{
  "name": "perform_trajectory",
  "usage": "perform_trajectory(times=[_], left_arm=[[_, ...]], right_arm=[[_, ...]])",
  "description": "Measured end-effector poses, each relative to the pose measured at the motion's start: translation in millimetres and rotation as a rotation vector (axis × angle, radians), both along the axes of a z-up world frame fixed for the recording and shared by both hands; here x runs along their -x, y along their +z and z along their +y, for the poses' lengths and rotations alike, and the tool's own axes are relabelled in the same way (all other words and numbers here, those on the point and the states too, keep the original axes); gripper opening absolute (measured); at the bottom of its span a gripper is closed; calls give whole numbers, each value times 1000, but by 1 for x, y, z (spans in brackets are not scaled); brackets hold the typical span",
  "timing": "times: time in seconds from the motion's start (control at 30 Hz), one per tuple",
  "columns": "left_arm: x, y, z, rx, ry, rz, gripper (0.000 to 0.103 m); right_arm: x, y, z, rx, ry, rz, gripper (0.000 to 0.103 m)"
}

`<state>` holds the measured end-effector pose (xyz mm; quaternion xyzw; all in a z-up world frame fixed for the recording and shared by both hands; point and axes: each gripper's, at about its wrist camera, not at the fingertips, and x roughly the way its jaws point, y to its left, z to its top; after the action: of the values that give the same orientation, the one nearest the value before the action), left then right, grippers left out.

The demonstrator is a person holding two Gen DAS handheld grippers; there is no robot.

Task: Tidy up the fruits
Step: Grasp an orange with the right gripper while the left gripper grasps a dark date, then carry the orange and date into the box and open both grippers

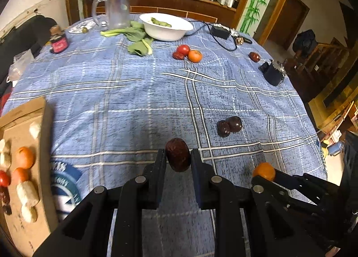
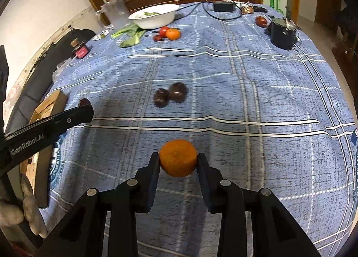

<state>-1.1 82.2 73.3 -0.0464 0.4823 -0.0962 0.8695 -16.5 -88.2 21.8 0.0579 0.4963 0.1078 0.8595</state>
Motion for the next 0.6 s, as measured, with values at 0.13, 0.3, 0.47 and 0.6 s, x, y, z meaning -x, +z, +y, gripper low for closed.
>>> perform_trajectory(times=[0.13, 0.3, 0.47, 0.6], left_arm=[[18, 13, 25, 15, 49, -18, 21], [48, 28, 81, 14, 155, -35, 21], [87, 29, 157, -4, 309, -15, 21], [113, 21, 210, -33, 419, 27, 21]], right_arm=[[6, 10, 24, -3, 55, -20, 36], [11, 23, 77, -16, 169, -45, 36], [18, 37, 146, -32, 327, -67, 36], [26, 42, 204, -37, 460, -68, 37]])
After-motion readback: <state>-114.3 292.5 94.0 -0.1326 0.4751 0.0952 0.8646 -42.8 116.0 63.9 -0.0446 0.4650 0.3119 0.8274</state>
